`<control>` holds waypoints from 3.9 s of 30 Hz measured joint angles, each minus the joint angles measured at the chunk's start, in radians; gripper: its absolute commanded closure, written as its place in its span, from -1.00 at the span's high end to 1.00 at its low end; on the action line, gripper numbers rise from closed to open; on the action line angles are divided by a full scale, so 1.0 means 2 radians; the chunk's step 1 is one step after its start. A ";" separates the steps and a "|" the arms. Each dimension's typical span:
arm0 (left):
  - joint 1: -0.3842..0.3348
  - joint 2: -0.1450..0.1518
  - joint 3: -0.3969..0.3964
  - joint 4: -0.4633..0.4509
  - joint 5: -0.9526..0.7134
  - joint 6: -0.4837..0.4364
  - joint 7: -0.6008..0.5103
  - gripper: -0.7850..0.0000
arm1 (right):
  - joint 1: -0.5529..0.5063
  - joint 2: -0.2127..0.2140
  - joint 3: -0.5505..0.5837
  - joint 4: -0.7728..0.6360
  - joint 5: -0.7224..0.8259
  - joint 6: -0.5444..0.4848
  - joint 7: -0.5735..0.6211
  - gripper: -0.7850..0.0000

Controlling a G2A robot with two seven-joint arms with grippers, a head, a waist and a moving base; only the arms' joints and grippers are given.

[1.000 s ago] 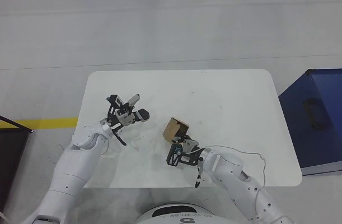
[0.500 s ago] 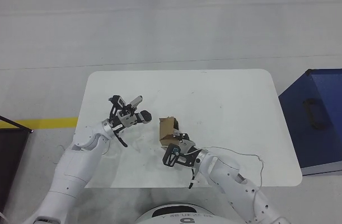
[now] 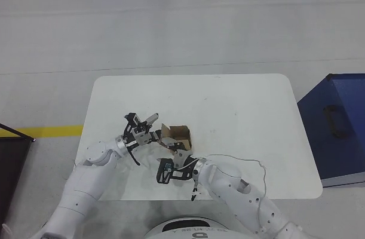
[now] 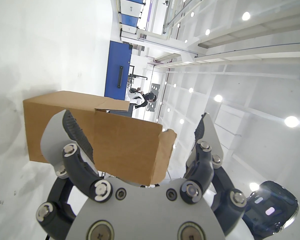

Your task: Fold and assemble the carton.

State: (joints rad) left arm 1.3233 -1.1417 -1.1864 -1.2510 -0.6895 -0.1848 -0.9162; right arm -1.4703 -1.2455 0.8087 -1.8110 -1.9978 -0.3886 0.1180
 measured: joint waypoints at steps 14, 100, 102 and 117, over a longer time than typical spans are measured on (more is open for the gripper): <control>0.049 0.019 -0.086 -0.024 0.013 -0.012 0.013 1.00 | 0.015 0.002 0.033 -0.024 0.005 0.023 -0.007 0.47; 0.067 0.033 -0.044 -0.125 0.286 0.008 0.088 1.00 | 0.033 -0.007 0.059 0.032 0.025 0.004 0.084 -0.12; 0.065 0.033 -0.042 -0.125 0.287 0.008 0.088 1.00 | 0.034 -0.008 0.059 0.033 0.034 0.003 0.082 -0.10; 0.036 0.021 0.010 -0.119 0.181 0.024 0.023 1.00 | -0.023 0.005 0.129 -0.012 0.050 0.054 0.022 0.04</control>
State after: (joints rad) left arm 1.3951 -1.1003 -1.1666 -1.4897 -0.3279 -0.1359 -0.8710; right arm -1.5171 -1.2357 1.0659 -1.8346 -1.8981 -0.2798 0.1627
